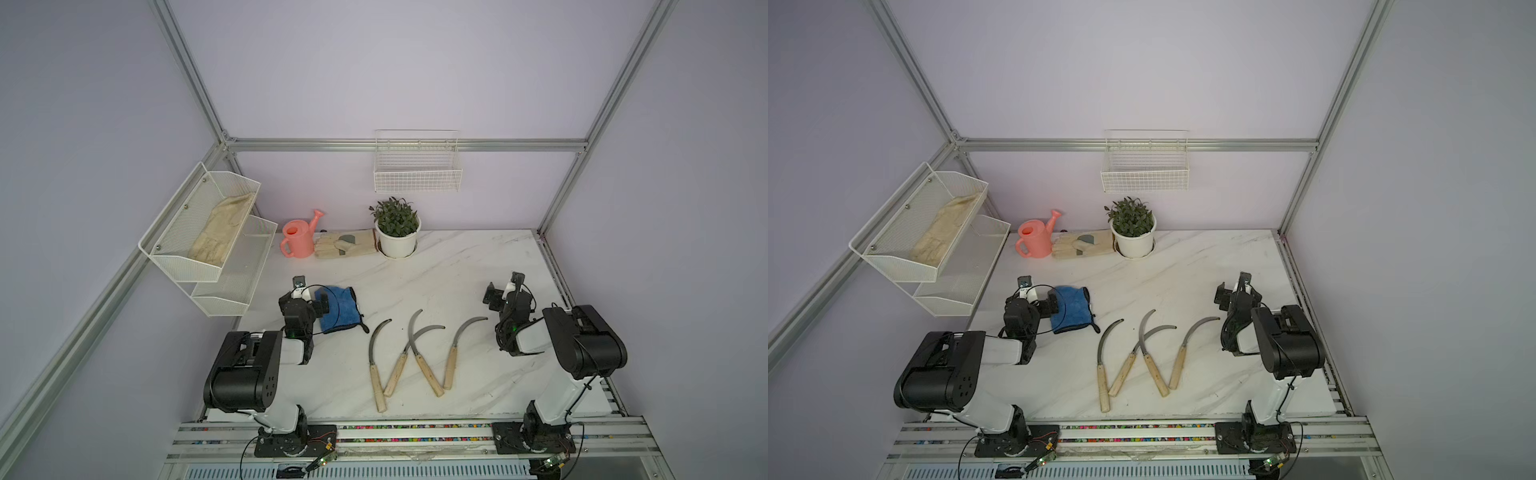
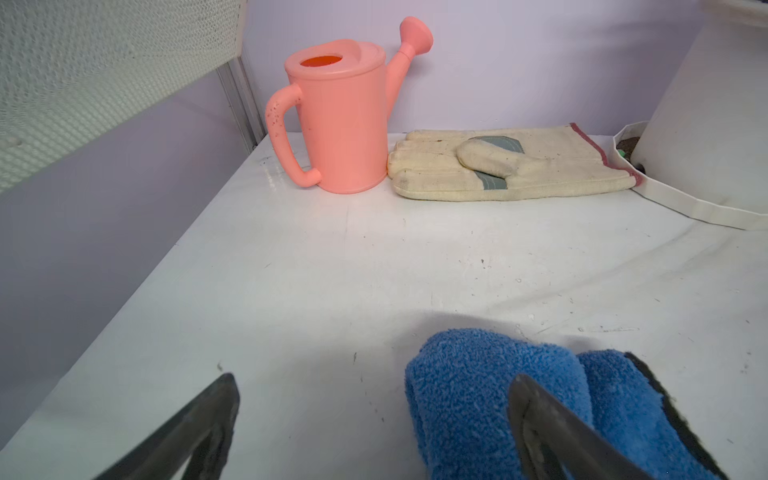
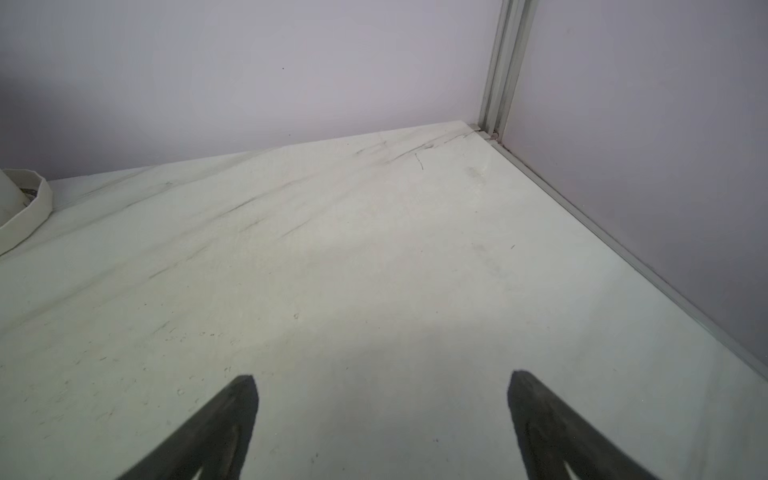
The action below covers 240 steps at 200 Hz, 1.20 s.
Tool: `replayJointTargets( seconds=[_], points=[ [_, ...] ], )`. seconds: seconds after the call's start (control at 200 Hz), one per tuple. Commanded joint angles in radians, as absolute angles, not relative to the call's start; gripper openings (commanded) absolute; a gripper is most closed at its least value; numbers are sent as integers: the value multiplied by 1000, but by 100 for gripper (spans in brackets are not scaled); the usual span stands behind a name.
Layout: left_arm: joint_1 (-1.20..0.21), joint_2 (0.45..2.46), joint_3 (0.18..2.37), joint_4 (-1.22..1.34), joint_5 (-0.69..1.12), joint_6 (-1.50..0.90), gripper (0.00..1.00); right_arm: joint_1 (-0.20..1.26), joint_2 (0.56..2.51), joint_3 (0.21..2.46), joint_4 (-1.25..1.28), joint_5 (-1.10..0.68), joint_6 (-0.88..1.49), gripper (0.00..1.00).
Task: Wipe small sickles with rags
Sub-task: Pick up the rag from the center of the board.
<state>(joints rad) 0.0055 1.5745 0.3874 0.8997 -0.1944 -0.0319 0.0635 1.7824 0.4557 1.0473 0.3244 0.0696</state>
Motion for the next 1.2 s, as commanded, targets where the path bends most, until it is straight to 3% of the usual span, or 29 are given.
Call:
replayJointTargets(
  seconds=[0.0, 0.98, 1.05, 1.135, 1.195],
  points=[
    [8, 1565, 383, 929, -190, -20, 100, 69, 1782, 447, 1094, 338, 76, 97],
    [7, 1545, 359, 962, -224, -20, 100, 68, 1780, 444, 1111, 349, 73, 97],
    [7, 1463, 299, 999, -316, -61, 100, 90, 1711, 422, 1107, 389, 50, 97],
    [6, 1324, 203, 1051, -371, -93, 100, 181, 1552, 443, 917, 636, 72, 97],
    [5, 1226, 152, 1052, -396, -111, 100, 193, 1458, 481, 772, 632, 142, 97]
  ],
)
